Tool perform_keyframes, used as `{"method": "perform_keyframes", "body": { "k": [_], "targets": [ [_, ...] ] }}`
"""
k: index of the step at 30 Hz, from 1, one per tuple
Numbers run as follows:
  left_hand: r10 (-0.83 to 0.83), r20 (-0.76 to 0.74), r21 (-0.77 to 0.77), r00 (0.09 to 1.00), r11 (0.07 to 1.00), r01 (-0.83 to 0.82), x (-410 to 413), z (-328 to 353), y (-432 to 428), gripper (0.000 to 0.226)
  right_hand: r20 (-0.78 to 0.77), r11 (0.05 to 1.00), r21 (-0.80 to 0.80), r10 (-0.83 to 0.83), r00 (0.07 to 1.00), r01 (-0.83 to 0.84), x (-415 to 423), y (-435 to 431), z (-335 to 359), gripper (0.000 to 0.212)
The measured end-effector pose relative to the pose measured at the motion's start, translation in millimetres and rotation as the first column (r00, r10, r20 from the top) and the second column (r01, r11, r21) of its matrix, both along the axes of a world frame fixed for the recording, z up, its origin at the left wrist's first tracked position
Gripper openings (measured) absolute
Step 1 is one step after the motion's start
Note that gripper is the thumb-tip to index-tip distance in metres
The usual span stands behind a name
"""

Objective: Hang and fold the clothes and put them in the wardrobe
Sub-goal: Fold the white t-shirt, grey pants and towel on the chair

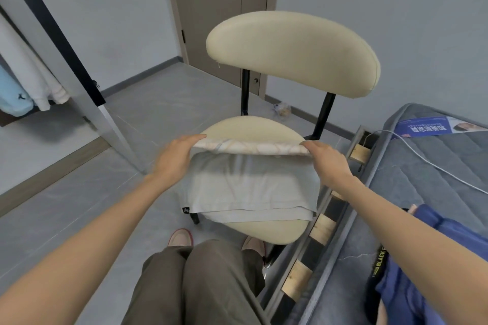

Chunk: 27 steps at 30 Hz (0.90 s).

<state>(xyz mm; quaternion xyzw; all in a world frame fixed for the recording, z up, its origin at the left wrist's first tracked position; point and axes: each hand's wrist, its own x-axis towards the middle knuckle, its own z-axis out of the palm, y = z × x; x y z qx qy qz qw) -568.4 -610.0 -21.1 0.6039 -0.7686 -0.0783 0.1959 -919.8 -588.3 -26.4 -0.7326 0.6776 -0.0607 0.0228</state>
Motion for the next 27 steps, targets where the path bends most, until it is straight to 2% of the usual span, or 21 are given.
{"method": "perform_keyframes", "body": {
  "k": [5, 9, 12, 15, 17, 22, 24, 27],
  "targets": [
    [-0.056, -0.021, -0.094, 0.998, 0.994, 0.054, 5.8, 0.8, 19.0, 0.067, 0.025, 0.998, -0.051, 0.028, 0.999, -0.027, -3.0, 21.1, 13.5, 0.055],
    [-0.046, -0.005, 0.004, 0.999, 0.999, 0.046, 6.8, -23.3, 57.4, 0.076, 0.08, 0.997, 0.029, 0.071, 0.994, -0.073, -3.3, 54.3, -13.1, 0.056],
    [-0.125, 0.088, 0.11, 0.988, 0.987, 0.115, 4.7, -43.2, 82.3, 0.088, 0.026, 0.987, 0.131, 0.085, 0.996, -0.088, -0.3, 74.4, -36.9, 0.064],
    [-0.206, 0.286, 0.289, 0.936, 0.95, 0.121, 4.9, -67.8, 93.7, 0.09, -0.018, 0.966, 0.257, 0.019, 1.0, -0.013, 3.5, 89.2, -55.7, 0.071],
    [-0.243, 0.357, 0.31, 0.902, 0.942, 0.13, 6.8, -81.8, 97.8, 0.09, -0.065, 0.954, 0.299, -0.007, 0.998, 0.027, 4.8, 93.1, -63.2, 0.075],
    [-0.311, 0.532, 0.244, 0.787, 0.947, 0.209, 8.8, -82.6, 94.9, 0.084, -0.166, 0.97, 0.242, 0.004, 0.986, 0.036, 4.7, 90.2, -60.5, 0.074],
    [-0.304, 0.507, 0.2, 0.806, 0.952, 0.233, 8.9, -90.9, 94.0, 0.085, -0.166, 0.961, 0.275, 0.007, 0.986, 0.039, 7.1, 93.3, -63.3, 0.075],
    [-0.294, 0.526, 0.306, 0.798, 0.941, 0.145, 5.6, -99.0, 98.5, 0.087, -0.134, 0.935, 0.352, 0.001, 0.991, 0.047, 11.0, 97.1, -71.0, 0.084]
  ]
}}
